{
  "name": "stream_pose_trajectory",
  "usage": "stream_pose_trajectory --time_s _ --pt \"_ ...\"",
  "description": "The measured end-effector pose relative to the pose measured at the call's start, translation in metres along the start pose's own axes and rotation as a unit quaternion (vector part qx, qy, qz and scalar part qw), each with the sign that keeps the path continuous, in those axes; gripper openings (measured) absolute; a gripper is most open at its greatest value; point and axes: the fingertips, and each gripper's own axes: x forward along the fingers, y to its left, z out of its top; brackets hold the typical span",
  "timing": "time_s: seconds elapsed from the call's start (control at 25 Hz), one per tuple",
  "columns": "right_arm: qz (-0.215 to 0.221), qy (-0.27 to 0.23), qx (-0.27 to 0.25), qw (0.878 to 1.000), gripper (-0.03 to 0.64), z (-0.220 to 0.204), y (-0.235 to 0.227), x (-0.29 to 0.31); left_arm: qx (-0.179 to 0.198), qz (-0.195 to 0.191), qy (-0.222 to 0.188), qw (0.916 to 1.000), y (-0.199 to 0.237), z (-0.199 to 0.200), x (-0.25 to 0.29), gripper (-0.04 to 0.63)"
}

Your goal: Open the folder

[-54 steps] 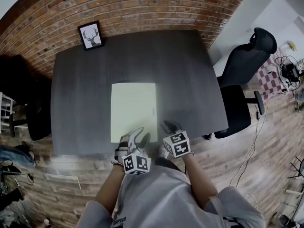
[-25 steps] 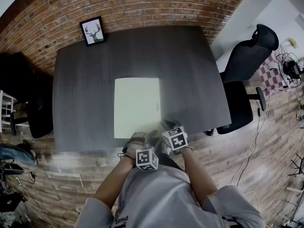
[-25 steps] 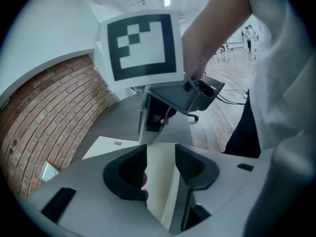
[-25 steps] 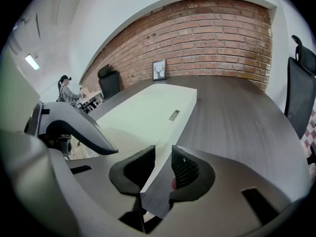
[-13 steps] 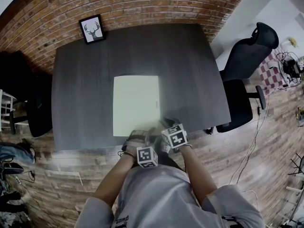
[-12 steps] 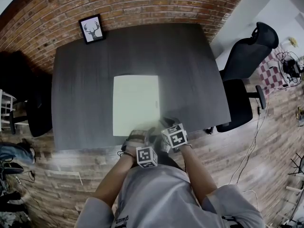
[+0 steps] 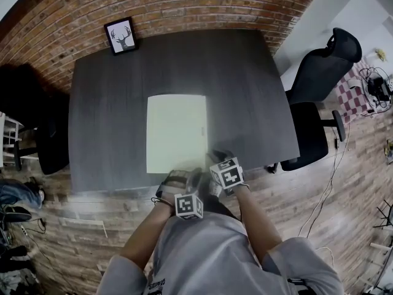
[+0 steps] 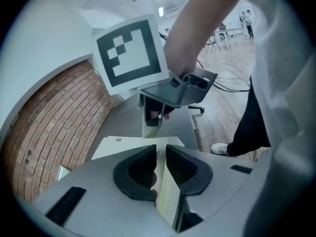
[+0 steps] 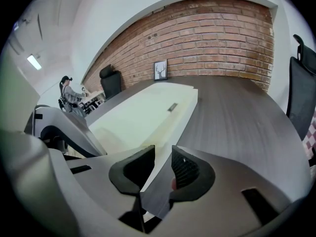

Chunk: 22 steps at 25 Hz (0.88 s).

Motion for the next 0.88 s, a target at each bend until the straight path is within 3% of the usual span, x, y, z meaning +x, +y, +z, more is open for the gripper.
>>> stream_pose_trajectory --time_s 0.24,0.48,0.64,0.88 --pt "-0.003 0.002 -0.018 1.000 0.077 0.004 0.002 -0.001 -0.034 0.026 -0.022 0.9988 0.020 0.011 -0.014 0.038" --pt "0.000 0.008 -0.022 1.000 0.077 0.002 0.003 -0.001 -0.097 0.100 -0.053 0.9888 0.048 0.012 -0.053 0.025" --pt "-0.001 0.012 -0.029 1.000 0.077 0.003 0.003 -0.001 -0.181 0.164 -0.085 0.9658 0.078 0.004 -0.094 0.015" --pt "0.000 0.013 -0.039 0.999 0.077 0.001 0.003 0.001 -0.282 0.264 -0.095 0.9174 0.114 -0.029 -0.152 0.006"
